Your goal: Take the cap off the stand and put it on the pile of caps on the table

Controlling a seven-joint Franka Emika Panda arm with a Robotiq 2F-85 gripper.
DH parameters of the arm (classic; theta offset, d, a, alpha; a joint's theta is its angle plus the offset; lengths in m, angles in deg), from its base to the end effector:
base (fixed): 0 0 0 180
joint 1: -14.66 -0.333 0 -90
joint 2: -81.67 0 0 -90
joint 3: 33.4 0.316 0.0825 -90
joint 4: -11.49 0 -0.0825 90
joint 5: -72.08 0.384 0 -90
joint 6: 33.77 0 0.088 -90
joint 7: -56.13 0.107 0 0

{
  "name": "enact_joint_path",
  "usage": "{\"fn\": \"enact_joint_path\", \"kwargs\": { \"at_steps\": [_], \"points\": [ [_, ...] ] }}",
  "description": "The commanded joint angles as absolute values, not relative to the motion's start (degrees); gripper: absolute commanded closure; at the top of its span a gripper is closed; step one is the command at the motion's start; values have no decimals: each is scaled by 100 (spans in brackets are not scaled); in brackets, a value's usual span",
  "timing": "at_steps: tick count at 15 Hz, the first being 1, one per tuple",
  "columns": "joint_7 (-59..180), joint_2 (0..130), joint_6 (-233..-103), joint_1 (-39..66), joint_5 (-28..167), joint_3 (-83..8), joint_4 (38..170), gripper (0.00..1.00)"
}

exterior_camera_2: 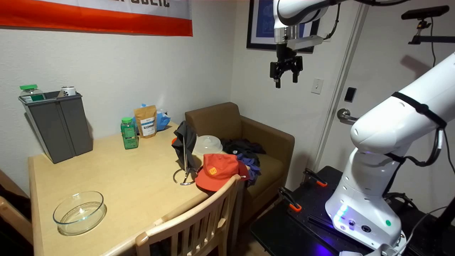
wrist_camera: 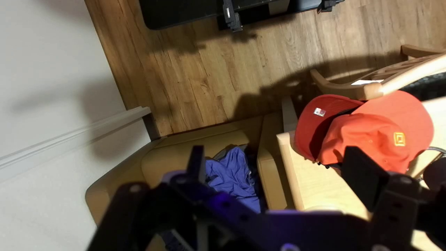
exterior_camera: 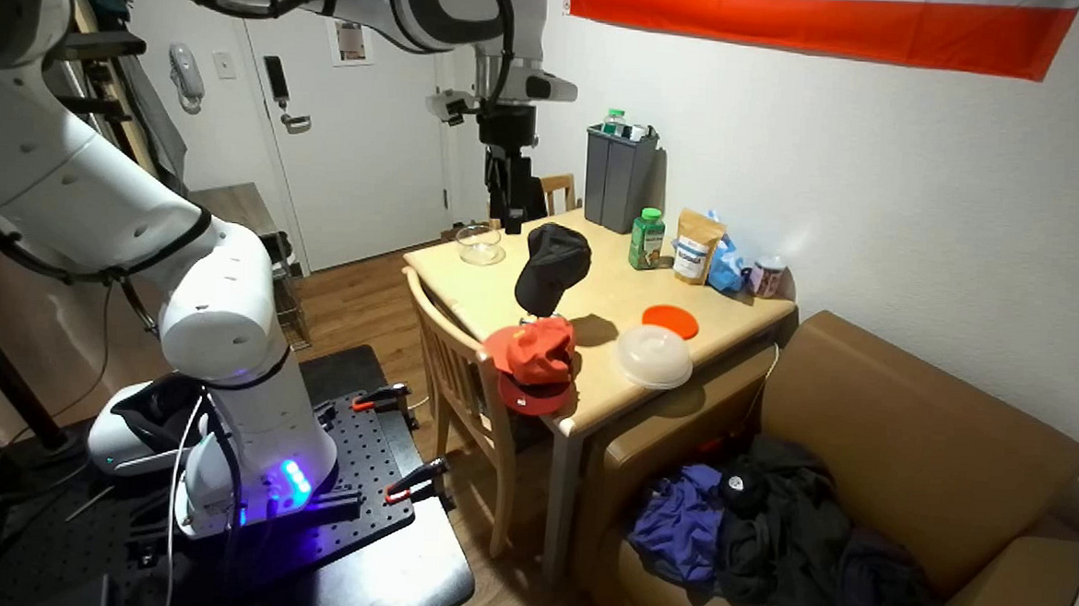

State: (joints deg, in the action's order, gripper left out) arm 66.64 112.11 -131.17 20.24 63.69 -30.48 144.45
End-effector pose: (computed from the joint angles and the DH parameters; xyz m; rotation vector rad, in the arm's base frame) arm 0.3812 -0.0291 0.5312 2.9470 -0.3144 -0.1173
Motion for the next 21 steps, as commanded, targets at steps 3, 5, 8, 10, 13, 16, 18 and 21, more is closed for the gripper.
{"fn": "enact_joint_path", "kwargs": {
  "at_steps": [3, 5, 8, 10, 13, 16, 18, 21],
  "points": [
    [6692, 11204, -13097, 1946, 6340, -3112, 14430, 0],
    [6692, 11204, -13097, 1946, 6340, -3112, 14430, 0],
    [6692, 11204, -13097, 1946, 6340, -3112, 14430, 0],
    [6755, 11056, -13100, 1872, 6378, -3020, 14318, 0],
    [6669, 10718, -13190, 1624, 6360, -2844, 13899, 0],
    [6571, 10307, -13097, 1359, 6215, -2585, 13380, 0],
    [6528, 10058, -13028, 1139, 6134, -2346, 13056, 0],
    [6603, 10148, -13186, 1006, 6166, -2324, 13203, 0]
  ]
}}
